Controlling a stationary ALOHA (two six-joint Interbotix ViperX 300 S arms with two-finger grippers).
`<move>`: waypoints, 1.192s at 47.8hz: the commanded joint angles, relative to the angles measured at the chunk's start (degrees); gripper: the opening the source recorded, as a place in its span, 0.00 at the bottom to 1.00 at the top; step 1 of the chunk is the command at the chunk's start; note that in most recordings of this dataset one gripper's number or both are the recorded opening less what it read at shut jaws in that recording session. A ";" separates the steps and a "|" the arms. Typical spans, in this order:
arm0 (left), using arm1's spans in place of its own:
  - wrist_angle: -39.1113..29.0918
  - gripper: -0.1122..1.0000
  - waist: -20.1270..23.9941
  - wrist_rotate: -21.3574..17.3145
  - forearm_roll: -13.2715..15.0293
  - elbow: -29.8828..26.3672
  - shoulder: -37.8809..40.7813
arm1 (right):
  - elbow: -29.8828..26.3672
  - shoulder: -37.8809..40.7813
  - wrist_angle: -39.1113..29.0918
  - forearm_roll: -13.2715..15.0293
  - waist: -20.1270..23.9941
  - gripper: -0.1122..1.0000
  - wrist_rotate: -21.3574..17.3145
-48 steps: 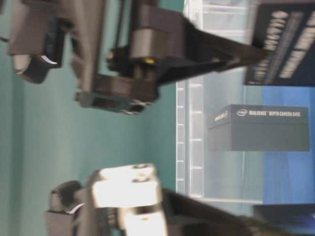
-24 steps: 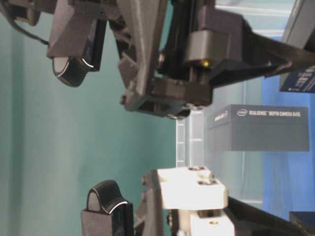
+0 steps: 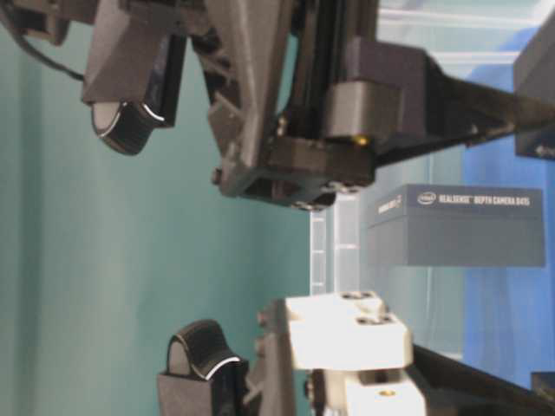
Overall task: Take the box out of the case with both arms.
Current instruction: 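Lower both boxes onto the tablecloth and open both grippers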
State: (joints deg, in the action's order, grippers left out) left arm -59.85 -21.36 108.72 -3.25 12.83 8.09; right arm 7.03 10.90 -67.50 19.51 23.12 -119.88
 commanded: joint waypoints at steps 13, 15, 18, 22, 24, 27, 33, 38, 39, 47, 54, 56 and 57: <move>3.96 0.90 -0.44 0.26 0.44 0.26 -2.46 | -0.53 -1.23 0.26 0.09 0.44 0.93 0.09; 3.96 0.90 -0.44 0.26 0.44 0.26 -2.46 | -0.53 -1.23 0.35 0.09 0.44 0.93 0.09; 3.96 0.89 -0.44 0.26 0.44 0.18 -2.55 | -0.62 -1.23 0.35 0.09 0.44 0.93 0.09; 3.96 0.89 -0.44 0.26 0.44 0.00 -2.55 | -0.70 -1.23 0.26 0.09 0.44 0.93 0.09; 3.96 0.89 -0.44 0.26 0.44 -0.09 -2.55 | -0.79 -1.23 0.26 0.18 0.44 0.93 0.09; 3.78 0.89 -0.44 0.26 0.44 -0.09 -2.72 | -0.97 -1.32 0.18 0.09 0.44 0.93 0.09; 2.81 0.89 -0.53 0.35 0.44 -0.53 -3.08 | -1.14 -2.20 0.09 0.09 0.44 0.93 0.09; 0.88 0.89 -0.62 0.26 0.44 -1.85 -3.60 | -1.41 -3.69 -0.62 0.09 0.44 0.93 0.09; 0.53 0.89 -0.70 0.26 0.44 -2.20 -3.69 | -1.49 -3.87 -0.88 0.18 0.44 0.93 0.09; -5.45 0.89 -0.62 0.09 0.09 -5.89 -5.01 | -3.08 -6.24 -4.75 0.18 0.44 0.93 0.18; -10.28 0.89 -0.44 0.00 -0.62 -9.23 -6.68 | -6.06 -8.70 -9.40 0.70 0.44 0.93 1.67; -11.43 0.89 -0.35 0.00 -0.97 -10.28 -7.21 | -7.38 -9.32 -11.25 0.79 0.35 0.93 2.81; -12.04 0.89 -0.26 0.00 -1.05 -10.72 -7.47 | -8.00 -9.58 -11.95 0.79 0.35 0.93 3.34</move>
State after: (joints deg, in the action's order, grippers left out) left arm -70.22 -21.80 108.63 -3.69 4.92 3.25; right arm 2.02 4.13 -77.26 19.86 23.20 -117.60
